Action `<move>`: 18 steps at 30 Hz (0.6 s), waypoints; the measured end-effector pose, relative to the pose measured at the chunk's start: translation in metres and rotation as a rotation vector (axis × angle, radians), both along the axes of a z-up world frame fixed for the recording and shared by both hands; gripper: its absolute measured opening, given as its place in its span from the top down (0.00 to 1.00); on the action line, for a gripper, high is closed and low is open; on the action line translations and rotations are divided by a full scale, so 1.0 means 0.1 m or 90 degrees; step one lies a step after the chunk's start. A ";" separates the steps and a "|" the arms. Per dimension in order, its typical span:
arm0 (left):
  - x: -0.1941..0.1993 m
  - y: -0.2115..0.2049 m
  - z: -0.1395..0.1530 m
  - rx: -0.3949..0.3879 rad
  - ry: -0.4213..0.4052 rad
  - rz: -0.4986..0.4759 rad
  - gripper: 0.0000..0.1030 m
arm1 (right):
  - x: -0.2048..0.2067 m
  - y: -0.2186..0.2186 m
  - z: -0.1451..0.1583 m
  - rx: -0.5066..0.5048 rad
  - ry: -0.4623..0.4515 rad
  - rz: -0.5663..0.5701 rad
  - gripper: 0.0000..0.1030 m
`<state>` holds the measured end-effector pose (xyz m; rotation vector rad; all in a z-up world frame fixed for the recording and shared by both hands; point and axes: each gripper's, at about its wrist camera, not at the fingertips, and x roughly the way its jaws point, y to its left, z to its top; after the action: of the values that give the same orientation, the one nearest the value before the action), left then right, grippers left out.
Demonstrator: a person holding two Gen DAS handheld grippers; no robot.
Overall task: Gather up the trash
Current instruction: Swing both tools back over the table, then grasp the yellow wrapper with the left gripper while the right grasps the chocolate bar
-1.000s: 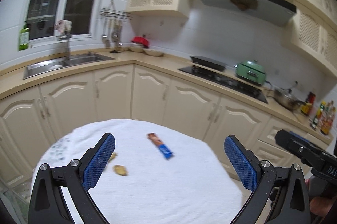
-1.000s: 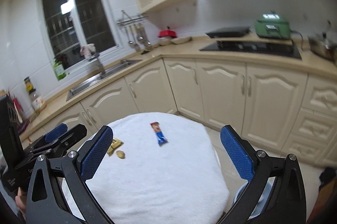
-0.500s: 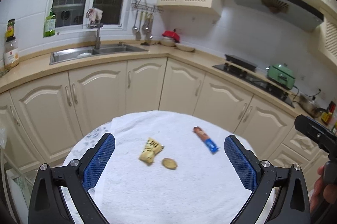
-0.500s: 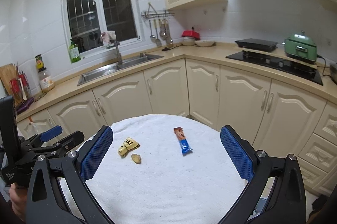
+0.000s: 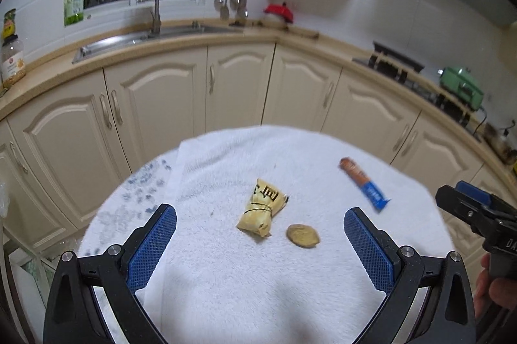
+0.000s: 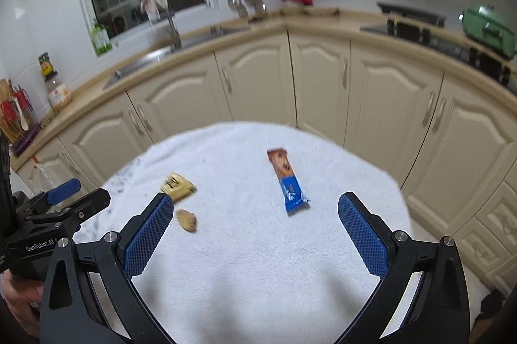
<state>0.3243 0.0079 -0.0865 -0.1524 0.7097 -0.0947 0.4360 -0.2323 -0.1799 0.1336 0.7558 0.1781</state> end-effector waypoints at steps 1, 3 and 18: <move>0.15 -0.01 -0.07 0.003 0.010 -0.002 0.01 | 0.07 -0.01 -0.07 0.000 0.008 0.000 0.00; 0.39 -0.02 -0.15 0.008 0.028 -0.004 0.01 | 0.24 -0.03 -0.23 0.002 0.028 0.001 0.00; 1.96 -0.31 -0.80 0.062 0.122 -0.039 0.25 | 1.10 -0.07 -0.91 -0.019 0.115 0.017 0.31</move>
<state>0.5198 -0.0227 -0.1664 -0.0472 0.9093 -0.1041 0.5464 -0.2395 -0.2711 0.1124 0.9401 0.1822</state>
